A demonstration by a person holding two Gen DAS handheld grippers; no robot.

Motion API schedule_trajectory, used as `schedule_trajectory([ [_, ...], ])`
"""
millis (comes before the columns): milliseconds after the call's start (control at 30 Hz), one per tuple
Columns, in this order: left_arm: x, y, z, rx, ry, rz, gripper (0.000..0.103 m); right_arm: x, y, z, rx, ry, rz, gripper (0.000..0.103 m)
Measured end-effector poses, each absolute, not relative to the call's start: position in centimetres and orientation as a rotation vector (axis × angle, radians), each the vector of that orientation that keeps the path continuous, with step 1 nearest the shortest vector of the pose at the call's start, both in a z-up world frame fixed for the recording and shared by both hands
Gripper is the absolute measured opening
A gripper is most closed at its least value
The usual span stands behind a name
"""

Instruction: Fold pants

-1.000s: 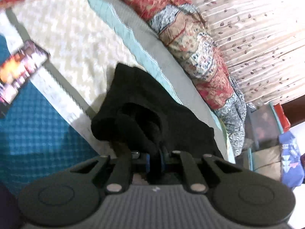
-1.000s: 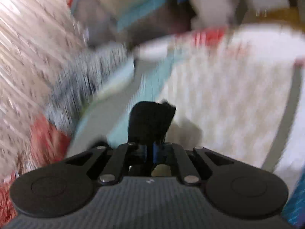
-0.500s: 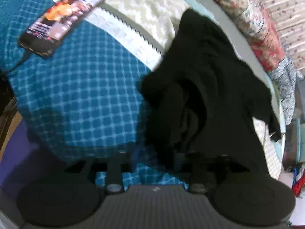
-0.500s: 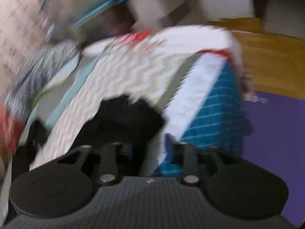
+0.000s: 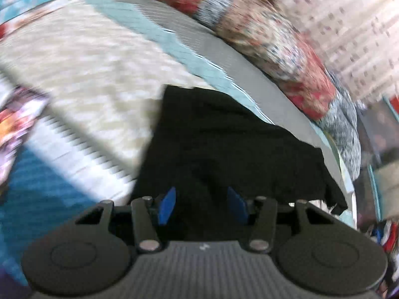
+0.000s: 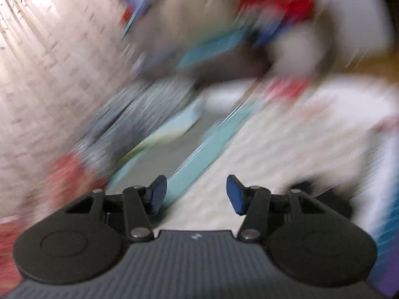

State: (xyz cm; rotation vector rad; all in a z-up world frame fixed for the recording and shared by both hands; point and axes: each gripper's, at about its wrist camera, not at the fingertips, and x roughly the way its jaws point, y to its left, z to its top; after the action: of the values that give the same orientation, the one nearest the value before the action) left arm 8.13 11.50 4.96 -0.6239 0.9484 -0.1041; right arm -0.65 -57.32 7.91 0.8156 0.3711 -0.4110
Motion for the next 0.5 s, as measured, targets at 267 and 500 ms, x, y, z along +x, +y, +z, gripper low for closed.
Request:
schedule_trajectory([
  [267,14.2,5.7,0.8,-0.571,1.029,-0.133,0.049,12.1,-60.6,0.2,1.285,0.545,-0.218,0.056],
  [500,14.6,4.8,0.0,-0.524,1.022,-0.138,0.055,15.6,-62.4,-2.7,1.536,0.601,-0.264,0.056],
])
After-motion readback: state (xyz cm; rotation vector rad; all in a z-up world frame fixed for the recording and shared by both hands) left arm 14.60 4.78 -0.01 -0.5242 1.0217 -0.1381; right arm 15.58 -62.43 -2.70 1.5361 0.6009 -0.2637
